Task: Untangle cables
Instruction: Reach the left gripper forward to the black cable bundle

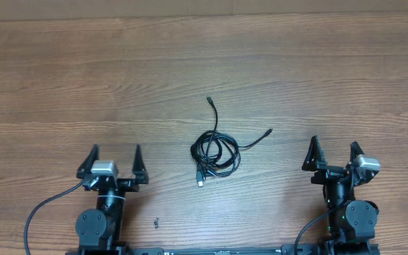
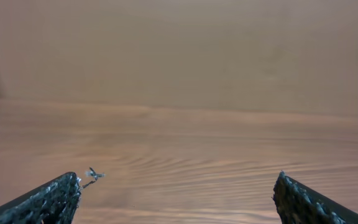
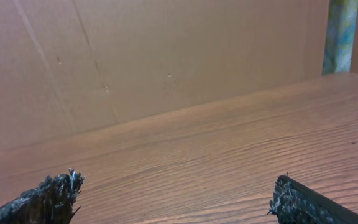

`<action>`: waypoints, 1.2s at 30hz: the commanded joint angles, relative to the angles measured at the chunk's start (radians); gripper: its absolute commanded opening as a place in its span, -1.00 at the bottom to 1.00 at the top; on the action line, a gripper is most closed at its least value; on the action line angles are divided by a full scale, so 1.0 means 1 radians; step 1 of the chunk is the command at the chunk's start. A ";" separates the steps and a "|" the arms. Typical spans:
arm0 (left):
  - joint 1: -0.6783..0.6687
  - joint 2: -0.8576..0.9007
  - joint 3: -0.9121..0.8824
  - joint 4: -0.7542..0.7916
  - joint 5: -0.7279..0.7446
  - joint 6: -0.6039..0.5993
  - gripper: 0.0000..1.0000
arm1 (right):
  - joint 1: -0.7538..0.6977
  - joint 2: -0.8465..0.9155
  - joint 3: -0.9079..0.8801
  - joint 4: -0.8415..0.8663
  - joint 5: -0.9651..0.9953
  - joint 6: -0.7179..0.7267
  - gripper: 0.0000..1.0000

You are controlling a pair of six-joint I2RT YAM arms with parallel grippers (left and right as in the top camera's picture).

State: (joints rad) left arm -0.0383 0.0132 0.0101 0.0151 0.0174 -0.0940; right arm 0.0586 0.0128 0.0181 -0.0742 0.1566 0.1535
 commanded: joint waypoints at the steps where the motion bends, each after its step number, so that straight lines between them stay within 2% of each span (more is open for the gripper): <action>1: 0.006 -0.008 0.062 -0.021 0.167 -0.142 0.99 | -0.008 -0.010 -0.010 0.005 -0.001 0.003 1.00; 3: 0.006 -0.007 0.113 -0.074 0.167 -0.180 1.00 | -0.008 -0.010 -0.010 0.005 -0.001 0.003 1.00; 7: 0.006 0.018 0.233 -0.180 0.168 -0.177 1.00 | -0.008 -0.010 -0.010 0.005 -0.001 0.003 1.00; 8: 0.006 0.056 0.314 -0.248 0.167 -0.149 1.00 | -0.008 -0.010 -0.010 0.005 -0.001 0.003 1.00; 12: 0.006 0.173 0.465 -0.351 0.168 -0.127 0.99 | -0.008 -0.010 -0.010 0.005 -0.001 0.003 1.00; 19: 0.005 0.543 0.775 -0.566 0.241 -0.126 1.00 | -0.008 -0.010 -0.010 0.005 -0.001 0.003 1.00; 26: -0.014 0.983 1.111 -0.868 0.291 -0.086 1.00 | -0.008 -0.010 -0.010 0.005 -0.001 0.003 1.00; 31: -0.135 1.270 1.280 -1.025 0.265 -0.055 1.00 | -0.008 -0.010 -0.010 0.005 -0.001 0.003 1.00; 36: -0.257 1.444 1.311 -1.022 0.181 -0.060 1.00 | -0.008 -0.010 -0.010 0.005 -0.001 0.003 0.99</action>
State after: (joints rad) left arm -0.2302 1.3746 1.2922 -1.0119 0.2523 -0.1780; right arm 0.0582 0.0124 0.0181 -0.0746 0.1566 0.1532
